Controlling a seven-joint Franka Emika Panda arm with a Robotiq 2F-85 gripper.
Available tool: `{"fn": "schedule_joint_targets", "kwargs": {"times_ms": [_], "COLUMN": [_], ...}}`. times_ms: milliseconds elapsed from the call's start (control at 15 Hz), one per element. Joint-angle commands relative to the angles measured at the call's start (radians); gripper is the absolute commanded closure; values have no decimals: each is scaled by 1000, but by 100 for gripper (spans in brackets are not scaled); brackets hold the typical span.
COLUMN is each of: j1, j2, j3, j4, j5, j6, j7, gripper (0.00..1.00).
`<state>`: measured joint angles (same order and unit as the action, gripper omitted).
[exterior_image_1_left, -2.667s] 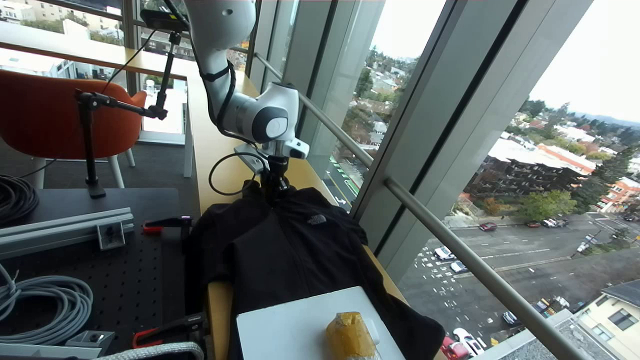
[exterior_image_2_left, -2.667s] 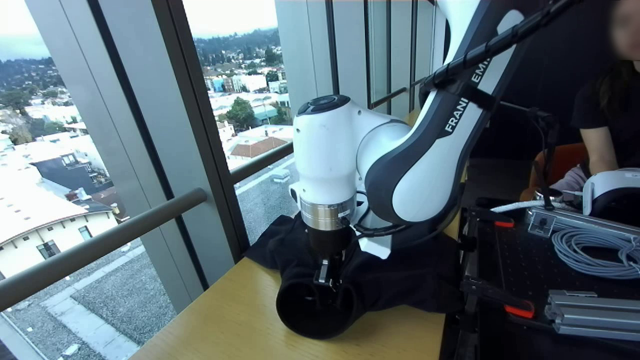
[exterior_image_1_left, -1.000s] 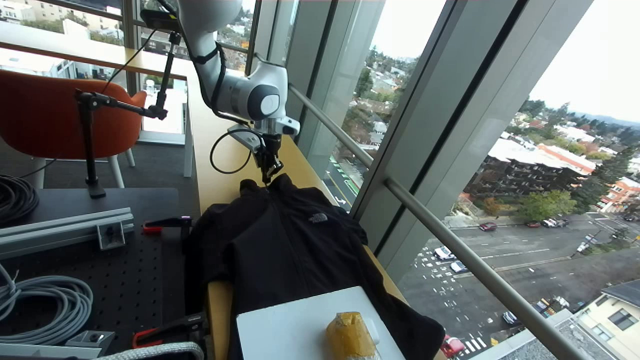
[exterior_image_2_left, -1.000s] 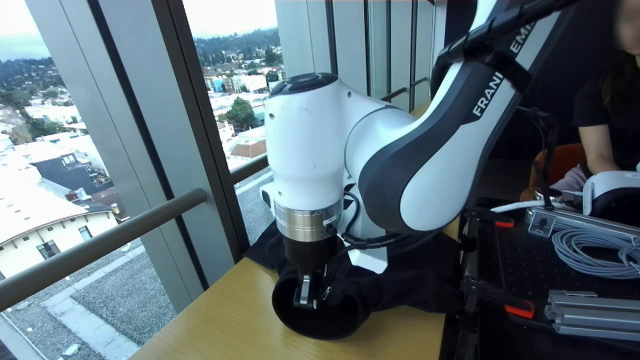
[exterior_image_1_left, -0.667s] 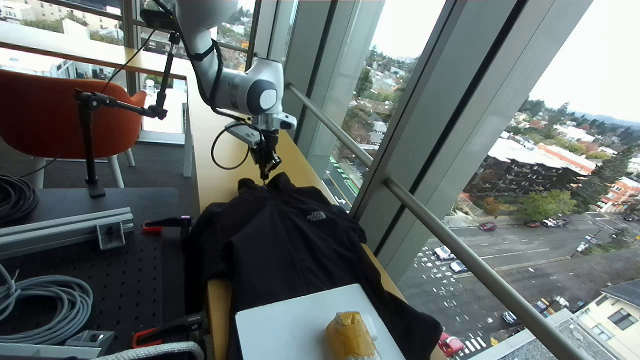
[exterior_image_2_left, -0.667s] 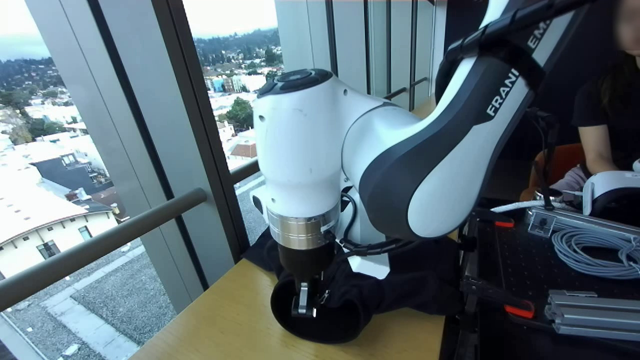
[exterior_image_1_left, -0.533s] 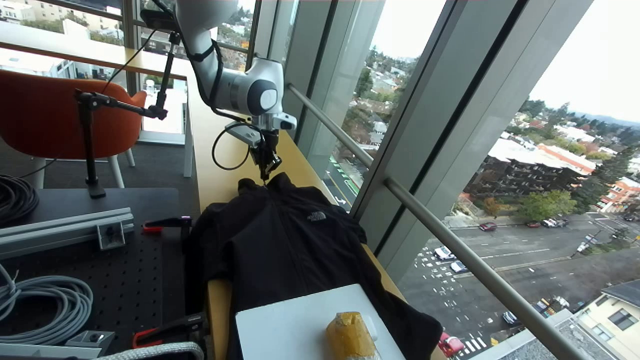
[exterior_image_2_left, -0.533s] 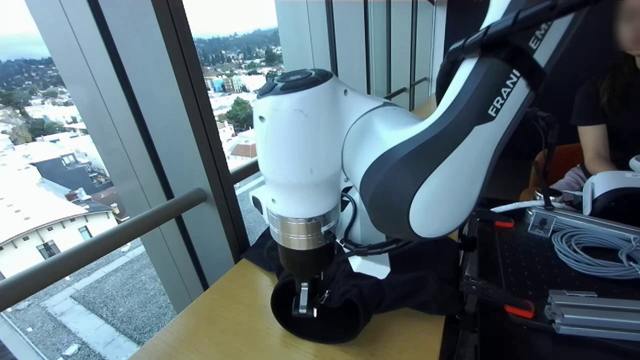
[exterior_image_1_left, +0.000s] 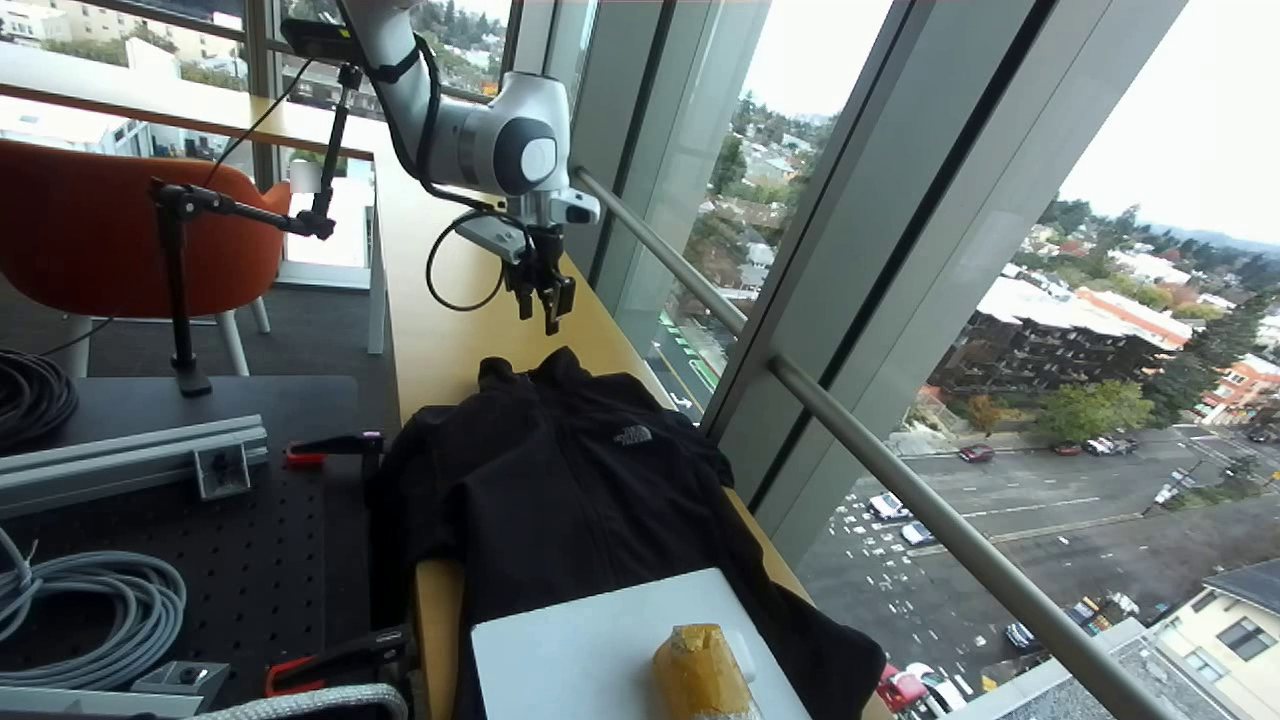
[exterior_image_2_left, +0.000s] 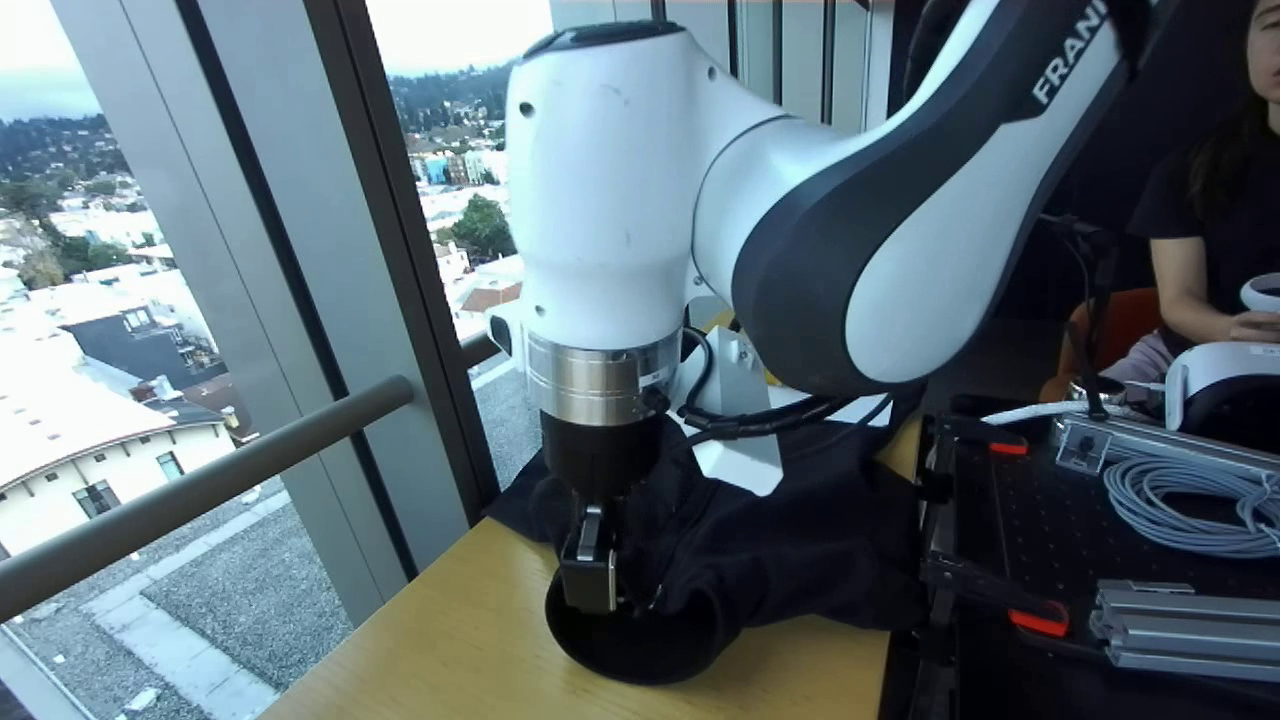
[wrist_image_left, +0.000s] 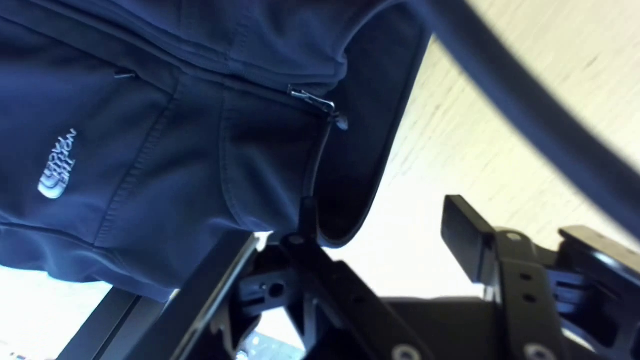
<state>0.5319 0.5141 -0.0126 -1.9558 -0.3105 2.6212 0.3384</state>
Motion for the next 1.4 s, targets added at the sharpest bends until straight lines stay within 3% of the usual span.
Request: {"fn": "schedule_joint_targets", "kwargs": {"times_ms": [0, 333, 600, 1333], "j1": [-51, -187, -282, -405], "j2": [-181, -417, -572, -818], "j3": [34, 103, 112, 58], "j4": [-169, -374, -469, -583], "j5": [9, 112, 176, 217], "j6": [-51, -154, -241, -322], "j7": [-10, -112, -227, -454], "gripper": [3, 0, 0, 0]}}
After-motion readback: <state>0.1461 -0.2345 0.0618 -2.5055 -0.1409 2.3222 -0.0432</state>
